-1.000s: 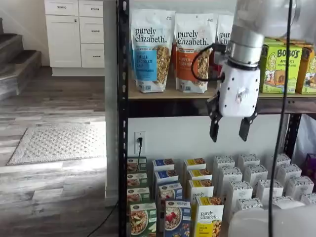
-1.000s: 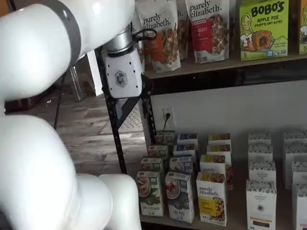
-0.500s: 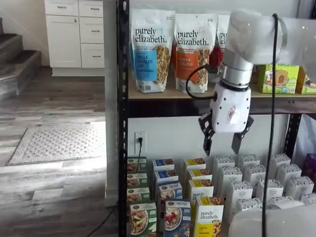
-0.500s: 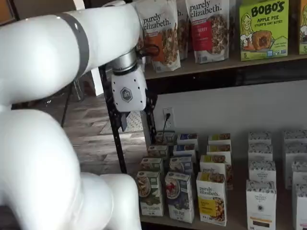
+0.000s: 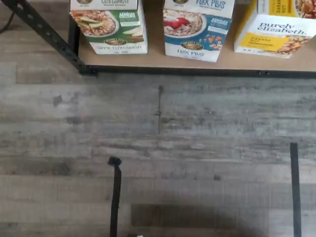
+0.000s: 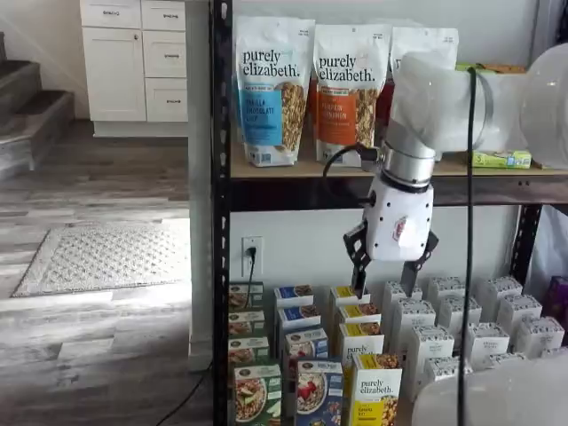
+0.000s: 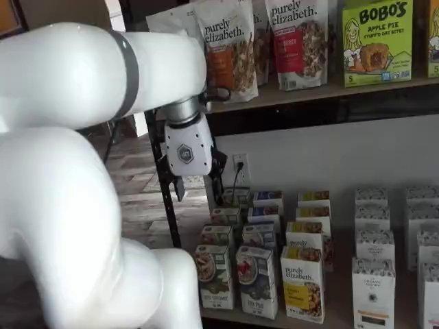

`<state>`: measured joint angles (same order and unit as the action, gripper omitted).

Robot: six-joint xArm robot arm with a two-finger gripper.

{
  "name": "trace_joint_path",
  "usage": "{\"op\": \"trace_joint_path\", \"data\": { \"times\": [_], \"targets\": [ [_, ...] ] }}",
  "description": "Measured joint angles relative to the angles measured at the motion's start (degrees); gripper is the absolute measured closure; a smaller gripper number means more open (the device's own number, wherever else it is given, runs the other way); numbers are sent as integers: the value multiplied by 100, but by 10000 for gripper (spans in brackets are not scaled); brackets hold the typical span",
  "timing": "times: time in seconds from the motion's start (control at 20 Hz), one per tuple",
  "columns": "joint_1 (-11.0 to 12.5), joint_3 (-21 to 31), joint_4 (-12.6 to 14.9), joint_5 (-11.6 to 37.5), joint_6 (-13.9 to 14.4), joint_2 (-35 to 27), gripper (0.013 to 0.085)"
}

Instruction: Pick up the blue and white box that is on the bottom shelf, the second box from the left

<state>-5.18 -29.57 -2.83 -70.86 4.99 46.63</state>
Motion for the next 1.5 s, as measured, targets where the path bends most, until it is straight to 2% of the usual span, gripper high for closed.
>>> {"op": "trace_joint_path", "data": {
  "times": [0.5,1.1,1.3,1.5],
  "targets": [
    [-84,189,33,523,75,-508,130],
    [43,522,17,1096,-80,-785,130],
    [66,686,103,1451,-70,-878,130],
    [15,817,337,1804,110,-979,130]
  ]
}}
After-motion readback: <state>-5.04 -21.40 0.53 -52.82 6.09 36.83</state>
